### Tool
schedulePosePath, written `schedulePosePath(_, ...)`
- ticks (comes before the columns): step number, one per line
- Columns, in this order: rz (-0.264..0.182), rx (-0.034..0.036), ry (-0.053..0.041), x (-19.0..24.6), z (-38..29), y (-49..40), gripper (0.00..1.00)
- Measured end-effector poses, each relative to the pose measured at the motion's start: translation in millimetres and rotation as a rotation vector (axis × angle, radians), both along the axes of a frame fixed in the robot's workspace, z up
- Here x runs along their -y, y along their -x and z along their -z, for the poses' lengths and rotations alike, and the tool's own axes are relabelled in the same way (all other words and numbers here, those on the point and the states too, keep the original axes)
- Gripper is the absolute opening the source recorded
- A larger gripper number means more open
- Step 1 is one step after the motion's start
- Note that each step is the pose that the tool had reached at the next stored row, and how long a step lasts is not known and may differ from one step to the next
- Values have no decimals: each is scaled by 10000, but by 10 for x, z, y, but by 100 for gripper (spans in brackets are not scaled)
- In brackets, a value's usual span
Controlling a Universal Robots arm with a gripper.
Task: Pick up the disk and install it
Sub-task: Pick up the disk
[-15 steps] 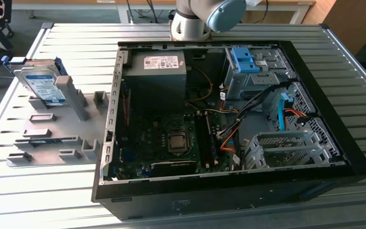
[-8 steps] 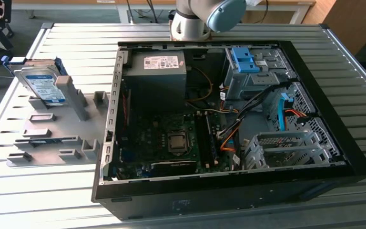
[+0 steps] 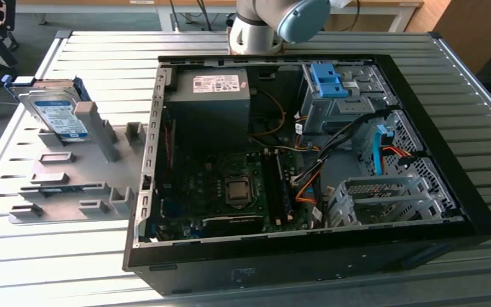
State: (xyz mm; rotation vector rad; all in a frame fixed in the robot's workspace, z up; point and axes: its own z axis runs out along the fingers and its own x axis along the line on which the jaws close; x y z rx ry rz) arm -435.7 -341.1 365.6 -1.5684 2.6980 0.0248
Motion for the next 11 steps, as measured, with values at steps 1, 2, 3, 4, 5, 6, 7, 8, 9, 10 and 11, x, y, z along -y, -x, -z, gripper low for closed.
schedulePosePath(1, -11, 0, 0, 0, 0, 0, 11)
schedulePosePath(2, -41, 0, 0, 0, 0, 0, 11)
schedulePosePath(3, -113, 0, 0, 0, 0, 0, 11)
schedulePosePath(4, -218, 0, 0, 0, 0, 0, 11)
schedulePosePath(5, -345, 1, 0, 0, 0, 0, 11)
schedulePosePath(6, -496, 1, 0, 0, 0, 0, 11)
schedulePosePath(7, -672, 0, 0, 0, 0, 0, 11)
schedulePosePath(8, -852, 0, 0, 0, 1, 0, 11)
schedulePosePath(9, -1032, 1, 0, 0, 1, 0, 11)
schedulePosePath(10, -1212, 0, 0, 0, 1, 0, 11)
schedulePosePath(11, -1403, 0, 0, 0, 1, 0, 11)
